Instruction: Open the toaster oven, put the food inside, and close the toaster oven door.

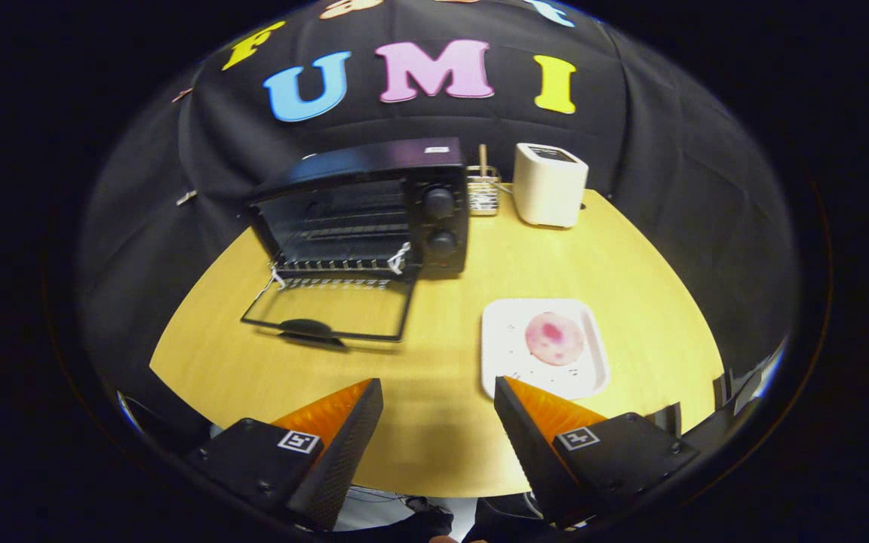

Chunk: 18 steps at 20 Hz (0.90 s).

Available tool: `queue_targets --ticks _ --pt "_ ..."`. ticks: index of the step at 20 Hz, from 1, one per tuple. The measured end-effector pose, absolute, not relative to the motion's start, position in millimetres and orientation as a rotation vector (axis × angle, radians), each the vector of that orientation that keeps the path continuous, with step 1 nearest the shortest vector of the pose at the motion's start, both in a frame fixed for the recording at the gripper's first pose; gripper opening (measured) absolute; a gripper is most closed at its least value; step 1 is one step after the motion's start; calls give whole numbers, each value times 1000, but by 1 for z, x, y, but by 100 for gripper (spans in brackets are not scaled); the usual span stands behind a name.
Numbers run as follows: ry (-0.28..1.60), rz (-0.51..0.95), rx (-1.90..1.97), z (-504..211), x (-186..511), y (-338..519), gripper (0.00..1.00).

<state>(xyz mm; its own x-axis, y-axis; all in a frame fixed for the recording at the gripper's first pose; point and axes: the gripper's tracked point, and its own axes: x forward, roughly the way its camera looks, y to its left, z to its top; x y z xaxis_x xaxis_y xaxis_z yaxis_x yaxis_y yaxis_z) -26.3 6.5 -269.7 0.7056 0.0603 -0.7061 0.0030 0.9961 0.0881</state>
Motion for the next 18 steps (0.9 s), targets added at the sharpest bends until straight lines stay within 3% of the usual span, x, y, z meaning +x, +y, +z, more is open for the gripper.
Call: queue_targets --ticks 9,18 --pt "899 -70 180 -286 7 -124 99" --pt "1092 55 176 -351 12 -153 100"
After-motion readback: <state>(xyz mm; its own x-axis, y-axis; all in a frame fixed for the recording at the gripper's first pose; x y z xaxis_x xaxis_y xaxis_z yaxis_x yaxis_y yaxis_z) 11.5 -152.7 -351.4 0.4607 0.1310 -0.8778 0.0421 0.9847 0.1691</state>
